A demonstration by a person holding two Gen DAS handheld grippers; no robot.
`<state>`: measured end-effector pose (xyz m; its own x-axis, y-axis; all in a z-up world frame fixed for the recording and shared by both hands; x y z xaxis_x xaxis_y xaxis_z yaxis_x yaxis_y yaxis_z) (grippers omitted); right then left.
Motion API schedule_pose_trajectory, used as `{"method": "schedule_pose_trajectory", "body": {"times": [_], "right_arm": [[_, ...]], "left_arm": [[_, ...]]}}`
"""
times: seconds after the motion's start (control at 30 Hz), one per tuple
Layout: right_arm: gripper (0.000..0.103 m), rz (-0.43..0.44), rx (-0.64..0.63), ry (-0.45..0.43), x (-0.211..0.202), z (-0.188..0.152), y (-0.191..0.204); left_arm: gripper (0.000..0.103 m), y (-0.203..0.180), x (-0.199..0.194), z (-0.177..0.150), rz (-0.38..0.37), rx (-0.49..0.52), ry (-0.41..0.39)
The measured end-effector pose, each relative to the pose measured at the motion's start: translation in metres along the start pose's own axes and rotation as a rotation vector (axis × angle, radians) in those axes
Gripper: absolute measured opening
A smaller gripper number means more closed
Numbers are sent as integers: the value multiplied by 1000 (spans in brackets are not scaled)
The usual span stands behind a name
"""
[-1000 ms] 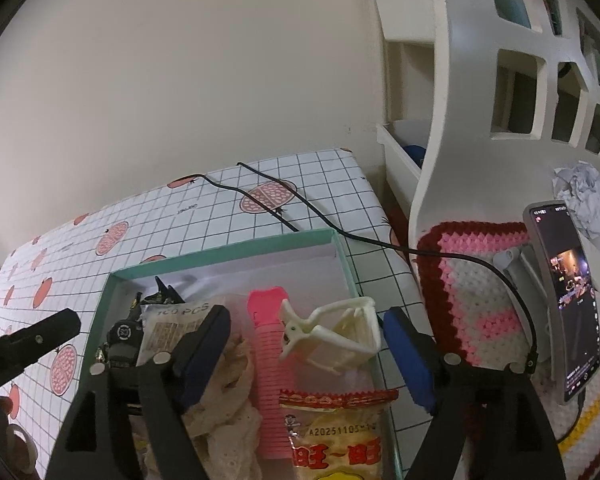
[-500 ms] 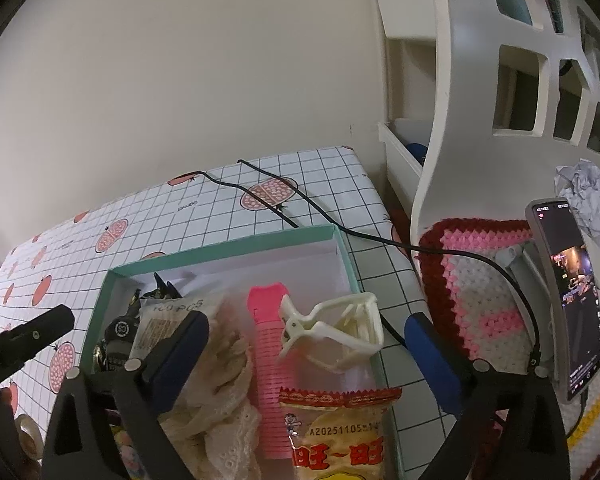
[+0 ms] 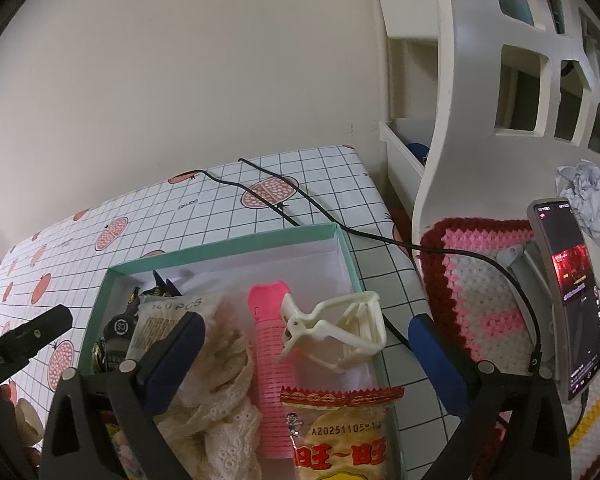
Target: Organize objects
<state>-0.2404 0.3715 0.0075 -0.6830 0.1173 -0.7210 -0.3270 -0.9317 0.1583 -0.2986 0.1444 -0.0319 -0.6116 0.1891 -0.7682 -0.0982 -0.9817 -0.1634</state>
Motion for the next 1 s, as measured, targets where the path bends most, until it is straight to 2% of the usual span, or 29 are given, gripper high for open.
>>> {"method": "schedule_pose_trajectory", "body": {"times": [0.3,0.5,0.7,1.0], "right_arm": [[103,-2,-4,-2,-1,1,1],[103,-16,-23,-4,-6,1,7],[103,-16,-30,-10,-12,1,13],[103,-19,-110,-31,-34,3,36]], "left_arm": [[103,1,2,-3,-10,1,31],[103,4,5,-9,-9,-24,86],[103,8,-7,-6,15,-3,37],[103,12,-22,-11,65,43,26]]}}
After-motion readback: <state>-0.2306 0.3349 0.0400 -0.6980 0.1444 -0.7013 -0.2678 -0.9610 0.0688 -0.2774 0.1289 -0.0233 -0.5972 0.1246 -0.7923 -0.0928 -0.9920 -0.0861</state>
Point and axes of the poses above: each gripper's, at about its wrist camera, not at the fingertips, and x roughly the way its jaws point, y to its left, z to its top, the point moved 9 cm from there along x, roughly the way its jaws point, and after that the axes turned 4 degrees about x, right-handed, at the moved point
